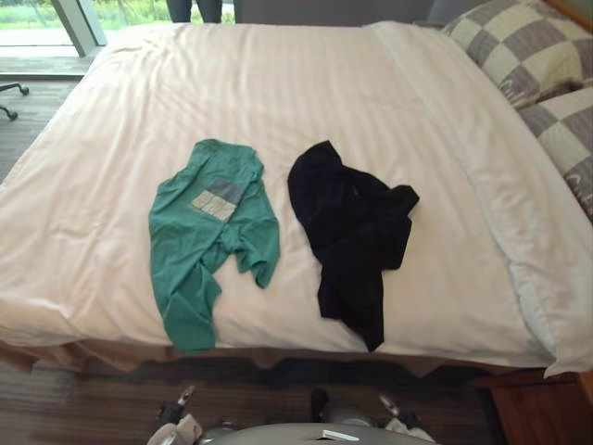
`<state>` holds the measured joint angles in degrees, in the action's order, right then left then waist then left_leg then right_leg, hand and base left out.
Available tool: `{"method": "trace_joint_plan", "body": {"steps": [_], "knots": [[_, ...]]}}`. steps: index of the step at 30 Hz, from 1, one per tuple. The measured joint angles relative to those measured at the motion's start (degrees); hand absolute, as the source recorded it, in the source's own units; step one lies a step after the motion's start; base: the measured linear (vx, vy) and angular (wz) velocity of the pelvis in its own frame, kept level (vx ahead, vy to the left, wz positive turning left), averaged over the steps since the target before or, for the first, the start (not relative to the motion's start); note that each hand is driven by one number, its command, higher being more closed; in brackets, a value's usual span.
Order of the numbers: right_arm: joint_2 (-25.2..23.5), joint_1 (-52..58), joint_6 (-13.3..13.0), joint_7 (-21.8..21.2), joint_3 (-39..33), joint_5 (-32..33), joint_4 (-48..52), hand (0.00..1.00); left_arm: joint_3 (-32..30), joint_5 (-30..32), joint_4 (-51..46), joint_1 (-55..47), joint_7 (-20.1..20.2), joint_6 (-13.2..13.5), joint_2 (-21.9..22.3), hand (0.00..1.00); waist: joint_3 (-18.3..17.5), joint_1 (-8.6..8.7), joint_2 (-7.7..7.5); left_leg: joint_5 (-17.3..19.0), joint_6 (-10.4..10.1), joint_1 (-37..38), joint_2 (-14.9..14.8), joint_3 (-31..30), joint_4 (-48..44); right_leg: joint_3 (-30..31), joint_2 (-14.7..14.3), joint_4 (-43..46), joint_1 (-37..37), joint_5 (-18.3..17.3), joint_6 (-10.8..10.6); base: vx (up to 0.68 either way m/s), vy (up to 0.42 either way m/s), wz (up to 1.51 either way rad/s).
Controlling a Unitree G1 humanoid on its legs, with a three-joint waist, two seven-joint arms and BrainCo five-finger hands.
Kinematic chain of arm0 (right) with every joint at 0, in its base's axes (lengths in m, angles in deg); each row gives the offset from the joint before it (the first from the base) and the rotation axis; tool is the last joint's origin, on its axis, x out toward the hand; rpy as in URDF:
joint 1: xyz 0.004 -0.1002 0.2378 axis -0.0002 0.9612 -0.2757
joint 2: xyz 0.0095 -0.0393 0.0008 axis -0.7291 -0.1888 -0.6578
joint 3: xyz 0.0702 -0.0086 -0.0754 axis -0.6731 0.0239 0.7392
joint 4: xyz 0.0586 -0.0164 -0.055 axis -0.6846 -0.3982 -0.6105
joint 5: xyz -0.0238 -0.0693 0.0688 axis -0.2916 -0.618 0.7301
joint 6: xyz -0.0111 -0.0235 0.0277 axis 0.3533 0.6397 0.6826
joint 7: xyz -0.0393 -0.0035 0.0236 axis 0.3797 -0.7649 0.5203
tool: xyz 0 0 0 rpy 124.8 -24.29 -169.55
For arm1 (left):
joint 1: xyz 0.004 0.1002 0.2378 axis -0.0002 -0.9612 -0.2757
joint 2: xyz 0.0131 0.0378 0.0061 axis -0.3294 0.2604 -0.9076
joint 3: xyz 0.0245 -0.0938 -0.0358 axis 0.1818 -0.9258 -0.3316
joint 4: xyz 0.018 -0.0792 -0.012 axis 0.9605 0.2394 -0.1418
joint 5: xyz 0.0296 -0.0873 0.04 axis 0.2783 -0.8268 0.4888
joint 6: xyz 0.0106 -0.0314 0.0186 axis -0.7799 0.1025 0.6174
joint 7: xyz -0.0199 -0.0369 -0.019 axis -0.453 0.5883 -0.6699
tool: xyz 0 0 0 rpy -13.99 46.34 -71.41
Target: Tidy the bed and pick cloth on bed and put in laundry
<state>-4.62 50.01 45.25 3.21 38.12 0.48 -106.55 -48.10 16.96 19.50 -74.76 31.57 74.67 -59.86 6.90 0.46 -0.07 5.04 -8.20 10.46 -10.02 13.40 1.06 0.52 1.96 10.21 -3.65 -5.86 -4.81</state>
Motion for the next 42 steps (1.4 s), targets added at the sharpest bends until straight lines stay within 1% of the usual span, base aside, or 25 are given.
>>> {"method": "trace_joint_plan", "body": {"steps": [2, 4, 5, 6, 8, 10, 13, 14, 16, 17, 18, 19, 20, 21, 22, 23, 24, 26, 27, 28, 29, 31, 34, 36, 42], "knots": [[0.36, 2.3, -0.36, 2.14, -5.7, 4.1, 4.02, 0.0, -8.08, -4.24, -4.86, 0.1, -2.16, 0.18, -2.07, 0.0, -0.57, 0.0, -0.65, 0.02, -0.03, -0.85, 0.06, 0.77, 0.11, -0.08, 0.25, -0.84, -0.07, 0.32, -0.35, -0.02, 0.005, 0.02], [0.93, 4.16, -1.05, 4.37, -10.15, 5.92, 12.36, 0.0, -13.62, -7.97, -10.63, 1.51, -4.08, 0.82, -6.54, 0.0, -1.02, 0.04, -1.02, 0.13, -0.1, -1.7, 0.38, 0.8, 0.16, -0.89, 0.81, -1.87, -0.02, 0.61, -0.78, -0.06, 0.023, 0.14], [1.53, 4.82, -1.41, 5.73, -11.5, 6.55, 17.19, 0.0, -14.66, -9.38, -13.45, 1.65, -4.96, 2.08, -8.52, 0.0, -1.15, 0.02, -1.02, 0.13, -0.1, -1.95, 0.56, 0.8, 0.17, -0.99, 1.02, -2.25, 0.0, 0.88, -0.81, -0.03, 0.022, 0.11], [2.06, 5.02, -1.57, 6.45, -11.97, 6.69, 20.25, 0.0, -15.19, -9.99, -15.34, 1.65, -5.44, 2.67, -9.48, 0.0, -1.34, 0.06, -1.03, 0.13, -0.1, -2.11, 0.67, 0.8, 0.16, -1.02, 1.14, -2.53, 0.0, 1.04, -0.82, -0.03, 0.026, 0.05], [5.42, 5.47, -3.25, 9.31, -13.7, 5.88, 33.45, 0.0, -15.67, -12.29, -22.95, 2.28, -7.01, 5.72, -12.81, 0.0, -2.57, 0.05, -0.6, 0.05, -0.03, -2.82, 1.23, 0.38, 0.14, -1.51, 1.87, -3.23, 0.0, 1.57, -1.2, -0.02, 0.035, 0.13], [9.98, 4.65, -5.05, 11.32, -16.45, 1.96, 42.99, 0.0, -14.29, -13.29, -30.35, 2.96, -7.86, 8.05, -14.45, 0.0, -4.33, 0.28, -0.08, -0.11, 0.21, -3.98, 1.77, -1.2, 0.09, -3.01, 2.69, -3.71, 0.08, 1.75, -1.38, 0.02, 0.03, 0.34], [17.51, -0.9, -7.26, 12.8, -16.61, -5.59, 46.37, 0.0, -12.93, -14.47, -36.39, 3.22, -7.9, 11.65, -18.77, 0.0, -5.36, 0.39, 0.15, -0.25, 0.32, -4.49, 2.06, -2.55, 0.13, -4.17, 2.64, -5.48, 1.09, 2.15, -1.41, 0.03, 0.015, 0.23], [18.41, -1.58, -7.38, 12.95, -16.37, -6.57, 46.13, 0.0, -12.95, -14.68, -37.22, 3.11, -7.94, 11.88, -19.59, 0.0, -5.39, 0.41, 0.11, -0.25, 0.32, -4.48, 2.04, -2.72, 0.13, -4.37, 2.61, -5.94, 1.48, 2.25, -1.39, 0.05, 0.003, 0.21], [20.45, -3.12, -7.57, 12.76, -14.51, -9.87, 45.88, 0.0, -13.49, -12.8, -38.15, 2.2, -8.31, 12.38, -23.32, 0.0, -5.67, 0.2, 0.82, -0.25, 0.33, -4.78, 2.06, -3.05, 0.09, -4.47, 2.51, -7.0, 1.73, 2.63, -1.32, 0.06, 0.003, 0.08], [21.56, -4.73, -7.56, 12.67, -12.82, -11.89, 45.85, 0.0, -16.36, -10.81, -38.1, 1.43, -8.55, 12.22, -28.06, 0.0, -6.02, 0.27, 0.19, -0.26, 0.35, -4.68, 2.06, -3.24, -0.01, -4.46, 2.51, -7.3, 1.72, 2.86, -1.14, 0.09, 0.007, -0.02], [23.25, -4.88, -7.76, 10.96, -10.82, -12.61, 45.85, 0.0, -18.88, -10.16, -38.1, 0.92, -8.39, 11.05, -35.0, 0.0, -6.06, 0.38, 0.15, -0.26, 0.35, -4.65, 2.11, -3.25, -0.1, -4.4, 2.24, -7.64, 1.87, 2.87, -1.12, 0.09, -0.001, -0.02], [24.16, -4.84, -7.86, 10.38, -8.73, -12.66, 45.87, 0.0, -18.61, -10.13, -38.3, 0.61, -8.34, 10.8, -38.71, 0.0, -6.16, 0.36, 0.0, -0.25, 0.36, -4.54, 2.12, -3.22, -0.07, -4.29, 2.19, -7.86, 2.02, 2.95, -1.02, 0.04, -0.005, 0.04], [25.9, -4.92, -8.35, 9.79, -4.46, -13.67, 46.0, 0.0, -15.45, -5.11, -40.14, 0.54, -9.8, 12.26, -45.01, 0.0, -6.23, 0.04, -0.04, -0.24, 0.38, -4.46, 2.23, -3.3, -0.04, -4.29, 2.29, -8.27, 2.27, 3.12, -1.15, 0.02, 0.016, 0.12], [26.87, -5.58, -8.96, 8.4, -0.61, -14.55, 46.73, 0.0, -9.94, 1.36, -42.56, 1.14, -10.72, 14.71, -49.05, 0.0, -6.47, -0.19, 0.14, -0.24, 0.39, -4.74, 2.71, -3.83, -0.07, -4.51, 2.74, -9.01, 2.78, 3.49, -1.35, 0.0, 0.032, 0.13], [26.83, -6.61, -9.34, 8.07, 0.91, -16.47, 47.15, 0.0, -7.74, 6.6, -43.72, 1.6, -11.06, 14.6, -49.98, 0.0, -6.61, -0.26, 0.44, -0.24, 0.42, -4.93, 2.87, -3.9, -0.07, -4.51, 2.87, -9.37, 2.79, 3.9, -1.3, -0.02, 0.048, 0.08], [26.52, -8.66, -10.24, 7.81, 3.33, -18.88, 48.18, 0.0, -3.72, 12.4, -45.37, 3.48, -10.72, 14.62, -50.36, 0.0, -6.51, -0.26, 0.99, -0.53, 0.89, -5.6, 3.28, -4.03, -0.37, -4.39, 3.34, -10.11, 2.61, 4.63, -1.47, -0.06, 0.041, 0.03], [26.62, -10.16, -10.73, 7.64, 5.49, -21.19, 48.69, 0.0, -0.33, 15.69, -46.6, 5.26, -9.89, 14.42, -49.14, 0.0, -6.45, 0.01, 1.37, -0.6, 1.01, -6.43, 3.68, -4.11, -0.84, -4.41, 3.8, -11.03, 2.56, 5.26, -1.63, -0.07, 0.037, 0.0], [26.5, -10.96, -10.6, 6.82, 7.74, -24.35, 49.6, 0.0, 2.7, 18.45, -45.92, 5.65, -9.02, 14.62, -46.91, 0.0, -6.25, 0.31, 1.79, -0.64, 1.06, -6.73, 3.71, -4.05, -0.91, -4.22, 3.8, -11.94, 2.47, 5.98, -1.64, -0.06, 0.006, -0.07], [26.42, -10.86, -10.6, 6.05, 9.24, -26.75, 50.72, 0.0, 4.44, 18.82, -42.79, 6.64, -7.64, 12.98, -44.59, 0.0, -5.95, 0.9, 1.99, -0.65, 1.08, -6.84, 3.53, -4.0, -0.96, -4.08, 3.57, -12.41, 2.45, 6.39, -1.61, -0.06, -0.015, -0.11], [26.44, -10.86, -10.52, 6.01, 9.78, -27.24, 50.75, 0.0, 5.32, 18.75, -40.72, 7.28, -6.82, 11.14, -43.96, 0.0, -5.89, 1.19, 1.96, -0.66, 1.09, -6.87, 3.42, -3.97, -0.97, -3.98, 3.41, -12.53, 2.4, 6.53, -1.5, -0.06, -0.033, -0.11], [26.37, -10.87, -9.24, 5.78, 10.51, -27.69, 51.47, 0.0, 6.89, 18.84, -37.07, 8.41, -5.34, 9.03, -42.47, 0.0, -5.64, 1.6, 1.83, -0.65, 1.09, -6.99, 3.12, -3.82, -0.98, -3.61, 3.01, -12.63, 2.09, 6.78, -1.26, -0.07, -0.038, -0.22], [26.31, -11.07, -8.26, 4.76, 12.58, -29.94, 53.8, 0.0, 10.83, 19.28, -35.18, 9.23, -4.43, 6.97, -40.19, 0.0, -4.28, 1.5, 1.04, -0.66, 1.08, -7.71, 2.86, -2.83, -1.05, -2.2, 2.59, -13.02, 0.68, 7.84, -1.08, -0.1, -0.036, -0.3], [25.4, -11.65, -8.11, 3.74, 15.38, -31.67, 56.87, 0.0, 14.17, 21.95, -34.78, 11.79, -3.23, 4.02, -39.48, 0.0, -2.98, 2.42, 0.12, -0.91, 1.42, -11.02, 3.04, -2.3, -2.28, -1.18, 2.75, -13.97, -2.06, 9.77, -0.99, -0.13, -0.023, -0.18], [24.01, -11.69, -8.12, 3.7, 16.17, -31.67, 57.77, 0.0, 14.23, 23.71, -34.96, 14.41, -2.9, 3.65, -39.15, 0.0, -2.17, 3.17, 0.17, -1.25, 1.52, -11.82, 3.2, -2.24, -2.29, -1.05, 2.9, -14.72, -2.61, 10.62, -0.93, -0.1, -0.03, -0.04], [21.6, -11.89, -7.2, 3.65, 16.73, -31.67, 57.81, 0.0, 14.86, 28.65, -41.96, 18.84, -4.3, 1.99, -35.14, 0.0, 0.99, 3.21, 2.02, -2.69, 1.37, -14.94, 3.1, -2.12, -1.82, -0.79, 2.69, -14.83, -6.01, 11.95, -0.47, -0.08, -0.036, -0.02]]}}
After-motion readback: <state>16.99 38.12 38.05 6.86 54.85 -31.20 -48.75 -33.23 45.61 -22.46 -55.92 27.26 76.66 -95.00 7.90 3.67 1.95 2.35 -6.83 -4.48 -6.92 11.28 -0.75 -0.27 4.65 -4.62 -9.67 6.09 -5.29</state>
